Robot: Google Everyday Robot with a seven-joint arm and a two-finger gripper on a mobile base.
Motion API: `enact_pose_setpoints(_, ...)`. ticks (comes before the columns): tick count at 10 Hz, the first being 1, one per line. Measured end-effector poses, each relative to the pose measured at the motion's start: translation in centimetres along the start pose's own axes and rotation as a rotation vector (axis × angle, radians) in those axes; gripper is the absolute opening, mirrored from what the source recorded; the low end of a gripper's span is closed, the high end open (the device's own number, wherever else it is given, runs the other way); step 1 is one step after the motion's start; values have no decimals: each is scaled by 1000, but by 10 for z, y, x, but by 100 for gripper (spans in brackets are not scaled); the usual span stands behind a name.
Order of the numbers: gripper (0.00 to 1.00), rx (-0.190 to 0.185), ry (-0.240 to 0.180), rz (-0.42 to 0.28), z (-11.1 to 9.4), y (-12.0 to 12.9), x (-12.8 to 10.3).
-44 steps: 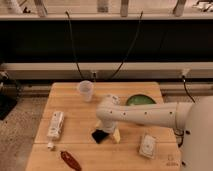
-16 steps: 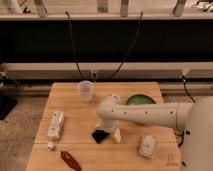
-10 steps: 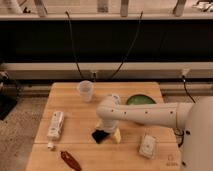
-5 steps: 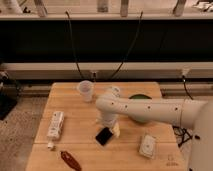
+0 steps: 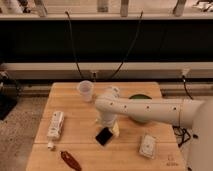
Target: Place the eraser in the ceramic cup
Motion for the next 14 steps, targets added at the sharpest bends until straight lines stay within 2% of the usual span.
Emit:
enact_pose_setpoints(4,78,-21,-3,3,11,2,-1)
enact_pose_setpoints(6,66,-33,-8,7,16,4,0)
enact_pose_setpoints(8,44,-40,-18,14,21,7,1)
enact_pose_setpoints(9,36,-39,-22,18,21,8,2)
enact_pose_setpoints(10,23,-38,-28,23,22,10,3)
enact_pose_setpoints(12,6,-33,-33,25,18,12,2)
enact_pose_setpoints(13,1,-26,-34,23,15,11,1)
enact_pose_setpoints(14,0,-15,-34,18,8,8,0)
